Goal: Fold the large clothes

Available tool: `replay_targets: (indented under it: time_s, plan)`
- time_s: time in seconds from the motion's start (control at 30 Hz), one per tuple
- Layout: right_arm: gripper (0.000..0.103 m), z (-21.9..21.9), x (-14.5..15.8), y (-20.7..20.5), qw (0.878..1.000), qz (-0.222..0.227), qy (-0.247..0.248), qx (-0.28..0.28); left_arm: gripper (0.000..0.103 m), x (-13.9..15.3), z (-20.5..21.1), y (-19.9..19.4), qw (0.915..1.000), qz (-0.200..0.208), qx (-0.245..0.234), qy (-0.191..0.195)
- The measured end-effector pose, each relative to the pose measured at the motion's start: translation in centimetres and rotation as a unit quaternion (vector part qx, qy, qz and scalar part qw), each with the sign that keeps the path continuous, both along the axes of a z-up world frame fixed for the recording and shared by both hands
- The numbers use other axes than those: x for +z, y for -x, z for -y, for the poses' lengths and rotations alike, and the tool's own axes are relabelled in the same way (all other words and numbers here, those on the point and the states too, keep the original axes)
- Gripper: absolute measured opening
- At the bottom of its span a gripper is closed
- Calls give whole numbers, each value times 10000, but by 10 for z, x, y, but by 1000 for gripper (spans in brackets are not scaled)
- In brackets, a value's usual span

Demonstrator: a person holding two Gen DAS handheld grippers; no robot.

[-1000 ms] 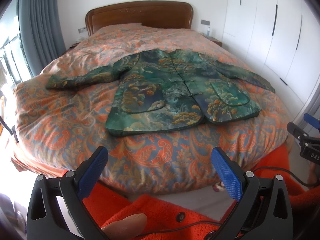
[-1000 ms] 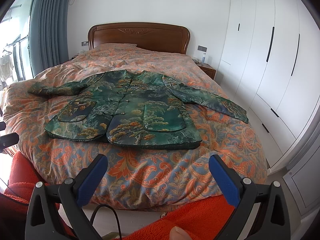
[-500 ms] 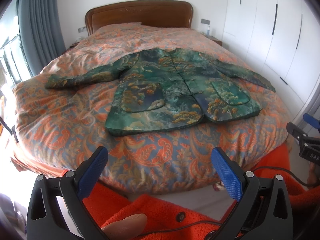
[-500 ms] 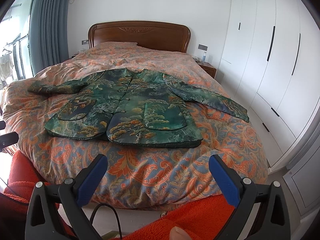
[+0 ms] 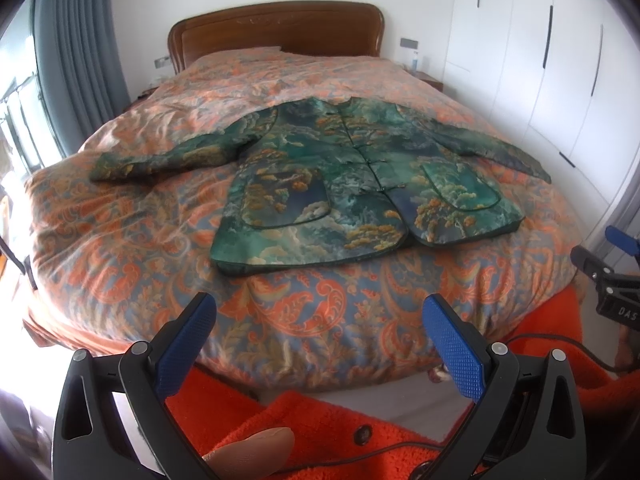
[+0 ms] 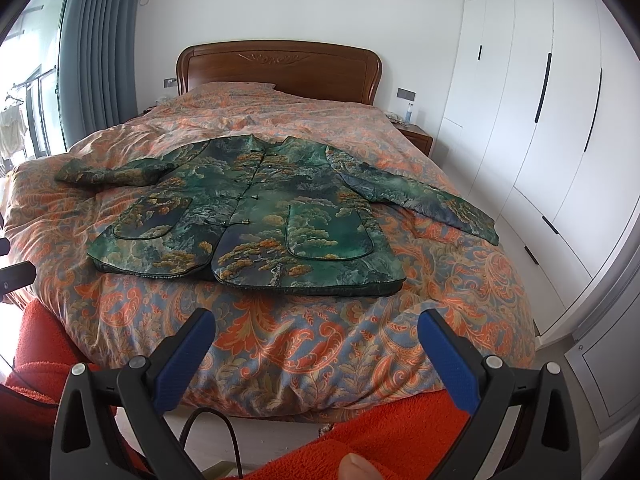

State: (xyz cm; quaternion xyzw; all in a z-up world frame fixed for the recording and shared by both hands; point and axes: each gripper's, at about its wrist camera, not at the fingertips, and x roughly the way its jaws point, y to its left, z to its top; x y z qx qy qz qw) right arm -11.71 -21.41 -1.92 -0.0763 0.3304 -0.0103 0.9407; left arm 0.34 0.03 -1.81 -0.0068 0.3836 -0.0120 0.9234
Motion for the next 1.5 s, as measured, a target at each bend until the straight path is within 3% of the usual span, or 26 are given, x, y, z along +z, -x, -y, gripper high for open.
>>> replay_targets:
  time_s: [0.53, 0.87, 1.5]
  plan:
    - [103, -3, -5, -11, 9999, -116, -29, 68, 103, -1, -3, -8, 9999, 38, -143, 89]
    - [103, 0, -14, -19, 9994, -203, -240, 119, 103, -10, -3, -19, 9995, -233, -146, 158]
    - [103, 18, 0, -26, 9988, 180, -446, 55, 103, 3, -4, -48, 9998, 163, 101, -97]
